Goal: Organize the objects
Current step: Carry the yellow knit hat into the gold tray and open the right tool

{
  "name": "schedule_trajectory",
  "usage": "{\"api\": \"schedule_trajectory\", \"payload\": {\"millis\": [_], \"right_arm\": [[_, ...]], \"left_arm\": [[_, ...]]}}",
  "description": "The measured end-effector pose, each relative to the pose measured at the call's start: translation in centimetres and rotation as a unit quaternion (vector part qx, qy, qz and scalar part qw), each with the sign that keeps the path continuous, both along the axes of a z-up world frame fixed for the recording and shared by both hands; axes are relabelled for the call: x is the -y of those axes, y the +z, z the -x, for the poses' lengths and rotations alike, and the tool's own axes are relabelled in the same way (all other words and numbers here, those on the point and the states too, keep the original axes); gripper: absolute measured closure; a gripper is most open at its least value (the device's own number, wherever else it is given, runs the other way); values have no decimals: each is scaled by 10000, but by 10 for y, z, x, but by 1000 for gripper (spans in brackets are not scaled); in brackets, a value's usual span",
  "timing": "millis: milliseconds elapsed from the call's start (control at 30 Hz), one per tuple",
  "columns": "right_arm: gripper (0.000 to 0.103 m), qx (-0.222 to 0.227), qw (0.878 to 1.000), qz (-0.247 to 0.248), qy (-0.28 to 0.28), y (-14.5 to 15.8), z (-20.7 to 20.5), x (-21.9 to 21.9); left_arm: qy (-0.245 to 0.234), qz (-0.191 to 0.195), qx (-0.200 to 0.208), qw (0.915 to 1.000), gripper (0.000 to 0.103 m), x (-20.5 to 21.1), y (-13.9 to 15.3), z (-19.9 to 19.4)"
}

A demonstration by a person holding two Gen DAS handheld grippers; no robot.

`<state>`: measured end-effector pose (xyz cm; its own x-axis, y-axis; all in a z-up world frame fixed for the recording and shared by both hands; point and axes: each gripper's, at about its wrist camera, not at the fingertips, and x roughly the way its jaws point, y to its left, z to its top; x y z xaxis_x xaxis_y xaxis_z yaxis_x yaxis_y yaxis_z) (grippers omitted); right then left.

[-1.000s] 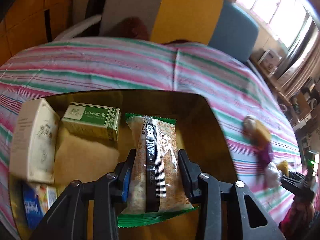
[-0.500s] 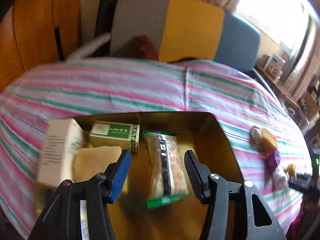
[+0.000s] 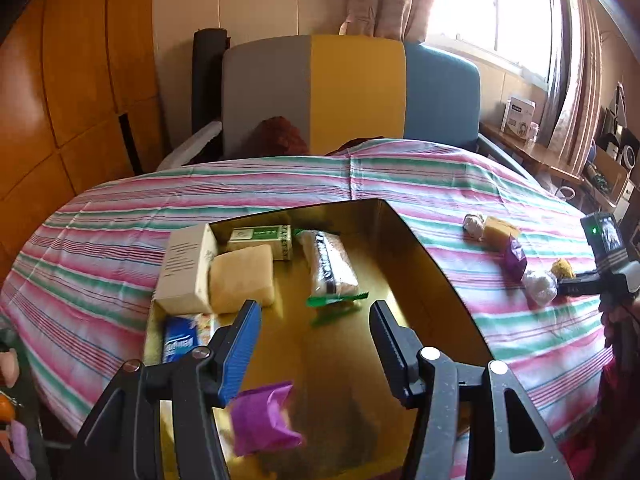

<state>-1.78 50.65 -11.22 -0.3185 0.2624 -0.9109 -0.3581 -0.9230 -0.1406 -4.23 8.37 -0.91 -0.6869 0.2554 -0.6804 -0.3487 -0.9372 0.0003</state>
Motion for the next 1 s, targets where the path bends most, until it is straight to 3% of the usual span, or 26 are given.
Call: {"api": "schedule_trajectory", "payload": {"millis": [533,633,733,833,1000], "right_arm": [[57,3,9998,-161,-132,5,0,5],[57,-482,9986,-140,-182,37,-3,15],[57,-1079,9940,33,176,76,-1,49],[57,-1477,9836,223,1008,105,9,111],[57,-1540,9595,825,2210,105,34,227]], "left_arm": [[237,-340,144,9990,46,53,-8,-4],[605,-419,51,9973,46,81,-4,4],[931,-516,148,9942,46,106,-5,12],[1177,-572,237,9911,46,126,-8,16],[1277,-528,211,9902,46,136,-10,18]]}}
